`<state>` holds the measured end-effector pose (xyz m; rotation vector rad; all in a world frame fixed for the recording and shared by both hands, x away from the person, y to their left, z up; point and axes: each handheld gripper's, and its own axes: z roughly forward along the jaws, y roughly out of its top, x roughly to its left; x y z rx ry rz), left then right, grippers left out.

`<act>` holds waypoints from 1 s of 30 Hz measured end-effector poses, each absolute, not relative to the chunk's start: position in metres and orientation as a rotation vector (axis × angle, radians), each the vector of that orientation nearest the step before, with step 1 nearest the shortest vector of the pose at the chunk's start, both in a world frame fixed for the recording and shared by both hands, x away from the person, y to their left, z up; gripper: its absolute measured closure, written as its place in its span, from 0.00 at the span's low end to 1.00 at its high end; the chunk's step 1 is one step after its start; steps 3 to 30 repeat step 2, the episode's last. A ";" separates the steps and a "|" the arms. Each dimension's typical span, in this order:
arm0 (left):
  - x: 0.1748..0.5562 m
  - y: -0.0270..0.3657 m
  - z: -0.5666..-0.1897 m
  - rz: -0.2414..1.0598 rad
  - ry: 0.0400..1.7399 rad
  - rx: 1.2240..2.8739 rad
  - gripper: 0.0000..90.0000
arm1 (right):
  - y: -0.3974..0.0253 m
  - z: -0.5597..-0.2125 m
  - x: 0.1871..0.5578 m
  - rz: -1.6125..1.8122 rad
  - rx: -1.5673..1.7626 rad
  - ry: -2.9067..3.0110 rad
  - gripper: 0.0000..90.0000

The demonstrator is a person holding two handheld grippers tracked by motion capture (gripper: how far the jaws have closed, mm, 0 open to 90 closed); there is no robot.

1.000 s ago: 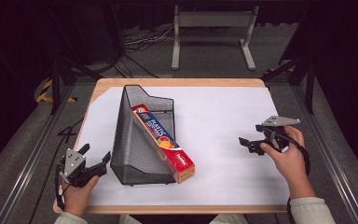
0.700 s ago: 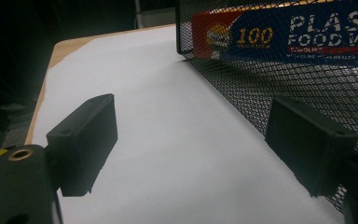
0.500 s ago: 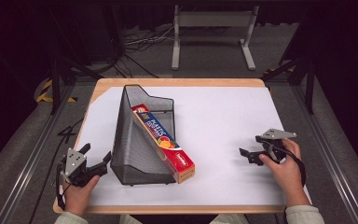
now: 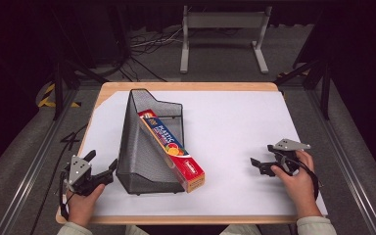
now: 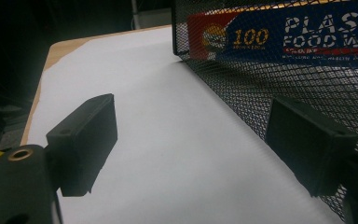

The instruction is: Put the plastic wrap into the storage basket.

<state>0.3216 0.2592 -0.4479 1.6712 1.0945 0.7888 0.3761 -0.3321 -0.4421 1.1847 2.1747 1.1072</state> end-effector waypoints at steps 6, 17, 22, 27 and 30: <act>0.321 0.259 -0.448 0.788 1.094 1.672 0.20 | -0.333 -0.442 0.376 1.113 1.188 2.170 0.12; 0.321 0.259 -0.448 0.788 1.094 1.672 0.20 | -0.333 -0.442 0.376 1.113 1.188 2.170 0.12; 0.321 0.259 -0.448 0.788 1.094 1.672 0.20 | -0.333 -0.442 0.376 1.113 1.188 2.170 0.12; 0.321 0.259 -0.448 0.788 1.094 1.672 0.20 | -0.333 -0.442 0.376 1.113 1.188 2.170 0.12; 0.321 0.259 -0.448 0.788 1.094 1.672 0.20 | -0.333 -0.442 0.376 1.113 1.188 2.170 0.12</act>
